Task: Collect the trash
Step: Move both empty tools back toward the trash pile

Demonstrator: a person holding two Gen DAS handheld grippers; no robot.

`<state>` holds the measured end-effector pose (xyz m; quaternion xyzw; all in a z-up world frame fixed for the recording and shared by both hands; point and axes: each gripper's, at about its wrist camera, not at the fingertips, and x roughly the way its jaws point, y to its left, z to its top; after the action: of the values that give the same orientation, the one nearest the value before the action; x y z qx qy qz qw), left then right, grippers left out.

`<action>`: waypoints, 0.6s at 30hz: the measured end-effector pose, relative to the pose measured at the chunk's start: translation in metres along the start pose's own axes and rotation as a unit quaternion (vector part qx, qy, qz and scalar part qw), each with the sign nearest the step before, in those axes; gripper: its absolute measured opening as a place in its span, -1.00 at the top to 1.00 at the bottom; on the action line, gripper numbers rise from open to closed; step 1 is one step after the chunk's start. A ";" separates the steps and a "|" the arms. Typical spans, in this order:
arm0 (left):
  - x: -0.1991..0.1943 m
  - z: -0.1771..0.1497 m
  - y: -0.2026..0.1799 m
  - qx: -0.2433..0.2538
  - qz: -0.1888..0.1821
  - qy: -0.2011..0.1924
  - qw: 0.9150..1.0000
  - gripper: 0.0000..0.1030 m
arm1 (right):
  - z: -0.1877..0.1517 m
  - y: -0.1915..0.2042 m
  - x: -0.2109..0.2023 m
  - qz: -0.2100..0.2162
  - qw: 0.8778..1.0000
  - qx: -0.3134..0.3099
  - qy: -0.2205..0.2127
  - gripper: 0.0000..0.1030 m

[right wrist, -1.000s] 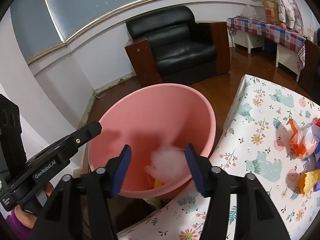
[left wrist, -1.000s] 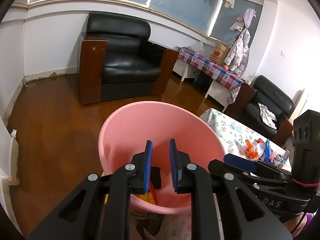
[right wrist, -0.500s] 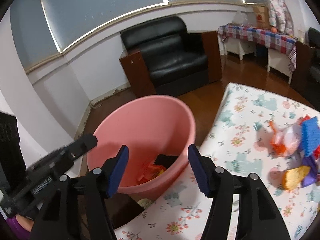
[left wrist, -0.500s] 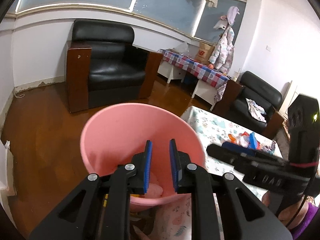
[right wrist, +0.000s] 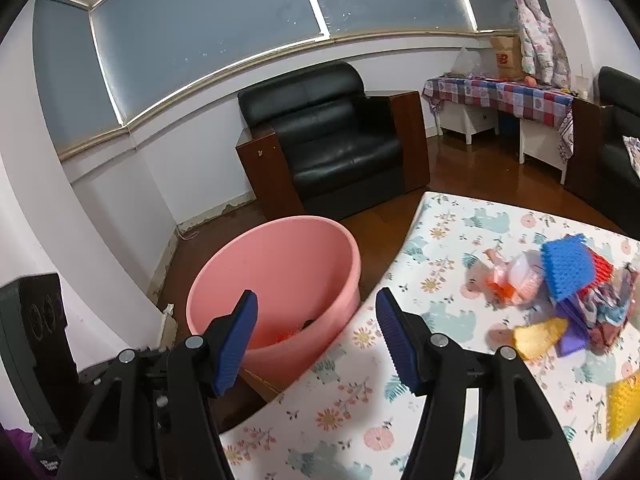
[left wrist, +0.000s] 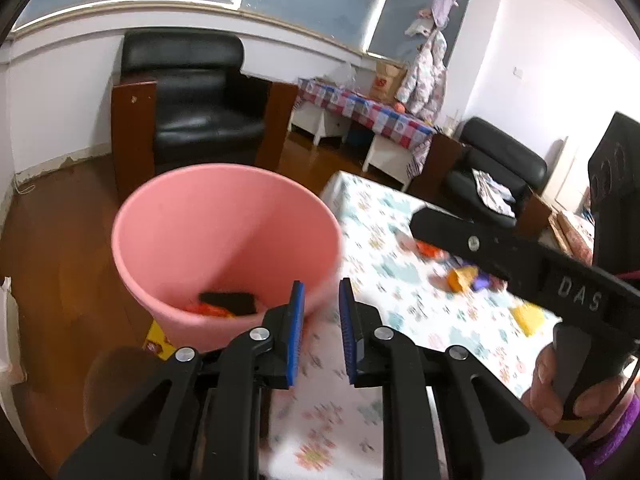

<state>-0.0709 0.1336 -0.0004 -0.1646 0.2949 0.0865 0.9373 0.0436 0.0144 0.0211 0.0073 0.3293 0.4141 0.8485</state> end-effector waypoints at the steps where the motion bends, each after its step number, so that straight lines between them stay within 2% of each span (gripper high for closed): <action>1: 0.000 -0.001 -0.005 0.009 0.007 0.003 1.000 0.66 | -0.001 -0.002 -0.002 -0.002 1.000 0.002 -0.001 -0.18; 4: -0.005 -0.002 -0.013 0.020 0.018 -0.001 1.000 0.66 | -0.004 -0.008 -0.011 -0.006 1.000 0.011 -0.003 -0.18; 9: -0.003 -0.007 -0.026 0.029 0.040 0.023 0.999 0.66 | -0.005 -0.014 -0.028 -0.009 1.000 0.015 -0.017 -0.18; 16: -0.011 -0.008 -0.033 0.038 0.040 0.005 0.998 0.66 | -0.010 -0.019 -0.044 -0.005 0.999 0.025 -0.024 -0.18; 18: -0.011 -0.009 -0.036 0.042 0.024 0.008 0.999 0.66 | -0.007 -0.019 -0.048 0.004 0.999 0.030 -0.028 -0.18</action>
<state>-0.0754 0.0960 0.0083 -0.1186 0.3094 0.0954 0.9387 0.0314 -0.0338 0.0369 0.0458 0.3174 0.4072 0.8552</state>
